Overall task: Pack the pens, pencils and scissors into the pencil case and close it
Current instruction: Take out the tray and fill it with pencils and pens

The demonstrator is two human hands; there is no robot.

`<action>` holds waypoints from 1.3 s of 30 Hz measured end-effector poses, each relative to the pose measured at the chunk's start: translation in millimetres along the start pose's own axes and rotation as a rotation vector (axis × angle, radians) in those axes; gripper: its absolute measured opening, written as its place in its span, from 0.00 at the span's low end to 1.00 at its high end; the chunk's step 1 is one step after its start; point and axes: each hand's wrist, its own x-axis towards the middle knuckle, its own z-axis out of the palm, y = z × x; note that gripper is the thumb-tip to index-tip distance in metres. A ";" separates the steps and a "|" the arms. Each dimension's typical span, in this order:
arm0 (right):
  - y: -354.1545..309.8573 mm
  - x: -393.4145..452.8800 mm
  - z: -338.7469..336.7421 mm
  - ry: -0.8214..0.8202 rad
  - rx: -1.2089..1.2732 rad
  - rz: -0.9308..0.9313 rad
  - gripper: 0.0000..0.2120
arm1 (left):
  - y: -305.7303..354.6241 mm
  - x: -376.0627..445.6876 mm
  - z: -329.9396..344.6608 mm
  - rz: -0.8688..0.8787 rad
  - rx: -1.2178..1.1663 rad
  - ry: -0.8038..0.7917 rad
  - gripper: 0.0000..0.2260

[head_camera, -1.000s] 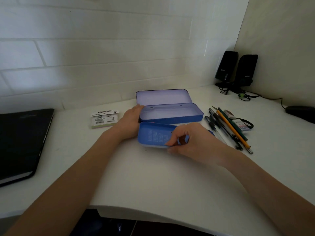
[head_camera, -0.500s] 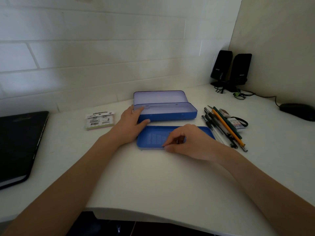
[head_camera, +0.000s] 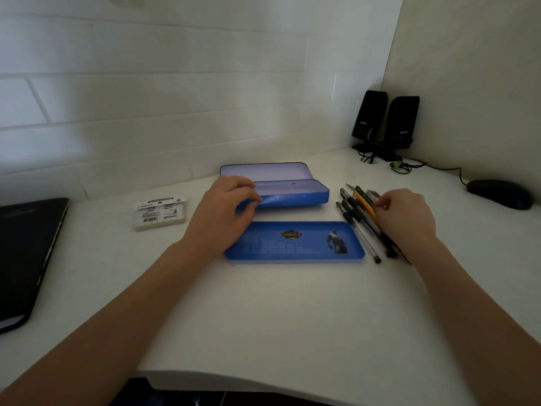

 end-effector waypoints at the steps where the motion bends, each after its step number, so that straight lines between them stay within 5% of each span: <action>1: 1.4 0.5 0.8 -0.009 -0.022 0.017 0.11 | 2.2 0.0 -1.5 0.008 -0.013 0.003 0.06; 17: -11.2 -5.9 -5.0 -0.222 -0.135 0.022 0.13 | 2.6 -6.5 1.9 -0.098 -0.007 -0.392 0.13; 21: -16.9 -9.3 -6.6 -0.198 -0.019 0.013 0.12 | 2.7 -5.3 5.1 -0.153 -0.080 -0.358 0.15; 28: -34.2 -15.4 -13.1 -0.126 0.363 -0.235 0.07 | 7.6 -2.5 10.7 -0.313 -0.297 -0.273 0.12; 32: -45.1 -28.8 -10.2 -0.335 0.341 -0.478 0.02 | 4.3 0.8 8.7 -0.413 -0.520 -0.283 0.10; 35: -47.0 -35.4 -1.9 -0.433 0.254 -0.573 0.08 | 4.3 4.7 3.8 -0.487 -0.713 -0.316 0.09; 39: -54.0 -43.6 7.3 -0.400 0.262 -0.677 0.09 | 6.3 1.1 4.1 -0.421 -0.604 -0.433 0.08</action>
